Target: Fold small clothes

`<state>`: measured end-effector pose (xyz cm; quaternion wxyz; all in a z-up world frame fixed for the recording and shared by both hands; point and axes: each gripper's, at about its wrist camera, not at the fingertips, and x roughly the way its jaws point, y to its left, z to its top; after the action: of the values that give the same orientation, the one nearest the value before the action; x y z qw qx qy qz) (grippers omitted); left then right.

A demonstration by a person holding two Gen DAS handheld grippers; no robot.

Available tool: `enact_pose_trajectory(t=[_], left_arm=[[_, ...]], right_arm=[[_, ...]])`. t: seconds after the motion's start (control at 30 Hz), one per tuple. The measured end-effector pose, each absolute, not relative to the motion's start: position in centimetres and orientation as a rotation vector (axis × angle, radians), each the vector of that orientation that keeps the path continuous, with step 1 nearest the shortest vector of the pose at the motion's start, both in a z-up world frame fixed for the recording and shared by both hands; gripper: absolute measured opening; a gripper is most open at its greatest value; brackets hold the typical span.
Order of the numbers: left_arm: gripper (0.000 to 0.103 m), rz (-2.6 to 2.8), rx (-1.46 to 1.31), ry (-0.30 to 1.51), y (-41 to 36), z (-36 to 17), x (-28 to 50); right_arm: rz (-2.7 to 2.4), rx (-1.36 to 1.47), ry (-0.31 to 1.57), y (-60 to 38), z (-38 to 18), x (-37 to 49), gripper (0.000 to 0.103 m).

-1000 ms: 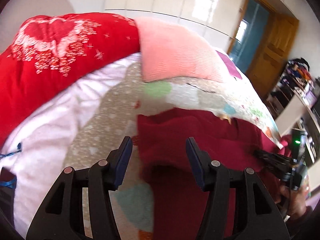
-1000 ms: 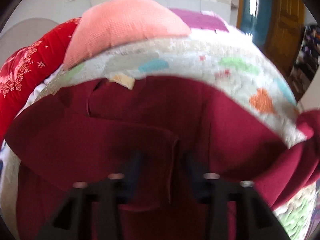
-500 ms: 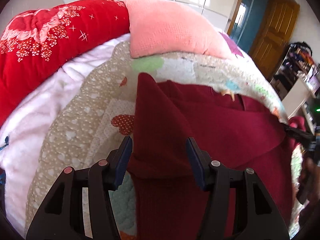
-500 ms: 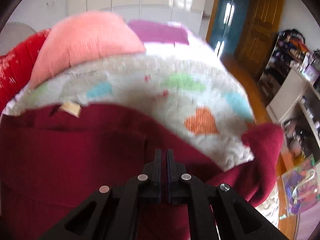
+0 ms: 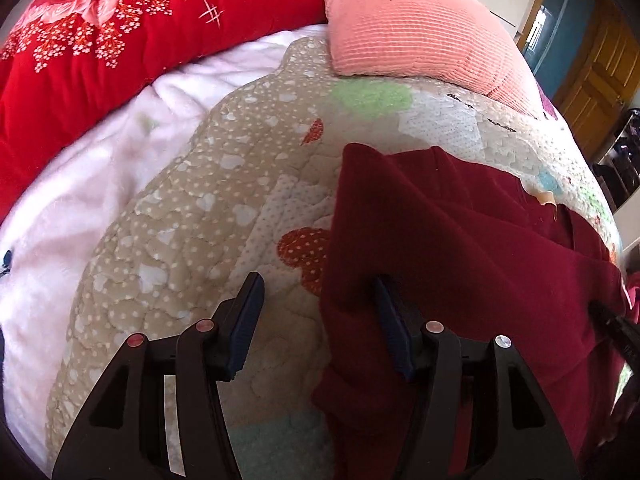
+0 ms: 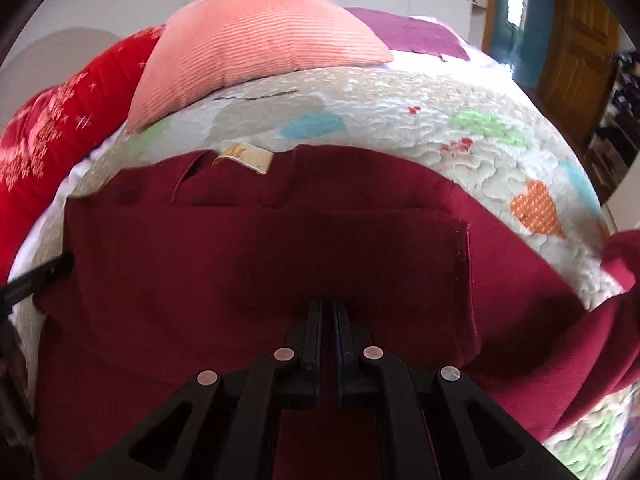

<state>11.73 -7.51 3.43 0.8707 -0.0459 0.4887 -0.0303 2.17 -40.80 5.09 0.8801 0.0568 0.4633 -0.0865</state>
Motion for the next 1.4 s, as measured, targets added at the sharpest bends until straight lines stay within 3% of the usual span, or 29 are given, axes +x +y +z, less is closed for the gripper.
enact_pose_trajectory(t=[0.13, 0.2, 0.23, 0.27, 0.53, 0.6, 0.67, 0.73, 1.03, 1.2, 1.4], left_arm=[[0.058, -0.089, -0.115, 1.020, -7.0, 3.8, 10.2], [0.058, -0.094, -0.121, 1.012, -7.0, 4.0, 9.4], [0.058, -0.100, -0.120, 1.007, -7.1, 4.0, 8.8], [0.058, -0.108, -0.118, 1.005, -7.1, 4.0, 8.4], [0.058, -0.133, -0.104, 1.007, -7.1, 4.1, 7.5], [0.058, -0.134, -0.103, 1.006, -7.1, 3.9, 7.9], [0.059, -0.135, -0.108, 1.004, -7.0, 3.8, 8.1], [0.060, -0.134, -0.117, 1.003, -6.9, 3.7, 8.3], [0.064, -0.110, -0.096, 1.001, -7.2, 3.9, 8.5], [0.064, -0.141, -0.108, 0.939, -7.8, 6.1, 7.2], [0.064, -0.219, -0.094, 0.906, -11.5, 6.6, 6.6]], right_arm=[[-0.068, 0.114, 0.879, -37.9, 8.0, 2.1, 0.009], [0.006, 0.060, 0.858, -35.4, 8.7, 3.1, 0.031], [0.050, 0.033, 0.849, -34.0, 8.8, 3.9, 0.051], [0.111, -0.011, 0.831, -32.0, 8.8, 4.9, 0.055], [0.200, -0.441, 0.898, -25.0, 4.7, 11.4, 0.055], [0.260, -0.420, 0.941, -25.4, 3.7, 12.1, 0.040], [0.323, -0.363, 0.961, -25.8, 3.7, 12.2, 0.014], [0.300, -0.399, 0.954, -25.8, 3.8, 12.3, 0.005], [0.145, -0.268, 0.925, -27.4, 3.7, 13.1, 0.004], [0.154, -0.119, 0.933, -29.3, 6.7, 8.5, 0.006], [0.021, -0.072, 0.968, -33.3, 5.6, 1.6, 0.020]])
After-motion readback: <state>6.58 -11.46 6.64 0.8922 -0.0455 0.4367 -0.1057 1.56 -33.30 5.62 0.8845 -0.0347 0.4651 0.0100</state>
